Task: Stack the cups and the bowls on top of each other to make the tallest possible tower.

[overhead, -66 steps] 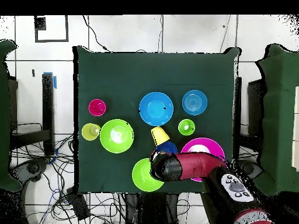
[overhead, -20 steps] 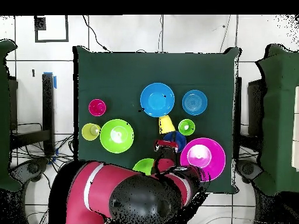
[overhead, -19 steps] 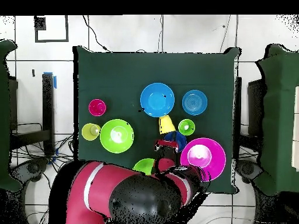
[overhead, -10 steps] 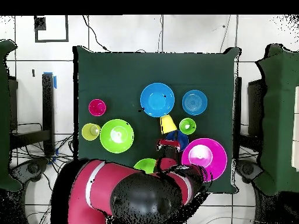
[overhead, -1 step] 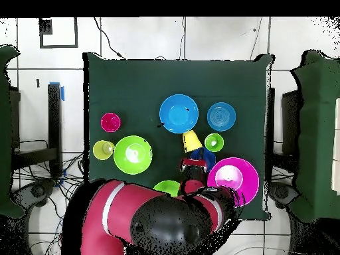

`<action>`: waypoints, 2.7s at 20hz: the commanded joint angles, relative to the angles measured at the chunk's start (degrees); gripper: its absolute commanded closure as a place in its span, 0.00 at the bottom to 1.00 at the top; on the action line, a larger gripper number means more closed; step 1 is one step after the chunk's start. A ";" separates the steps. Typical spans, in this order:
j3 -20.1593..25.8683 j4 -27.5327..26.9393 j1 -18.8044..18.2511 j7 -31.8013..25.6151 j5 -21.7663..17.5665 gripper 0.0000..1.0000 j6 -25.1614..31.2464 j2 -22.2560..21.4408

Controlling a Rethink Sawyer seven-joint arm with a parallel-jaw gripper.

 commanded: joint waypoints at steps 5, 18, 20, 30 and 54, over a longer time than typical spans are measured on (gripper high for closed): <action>9.46 -10.12 -2.37 3.44 -1.52 0.00 10.79 9.07; 10.22 -10.92 -2.87 4.12 -2.52 0.00 12.39 8.54; 10.44 -11.07 -3.08 4.30 -2.85 0.00 12.60 8.59; 9.86 -10.88 -2.67 3.66 -2.50 0.00 11.71 8.63; 9.55 -10.65 -2.27 3.34 -2.02 0.00 10.42 8.59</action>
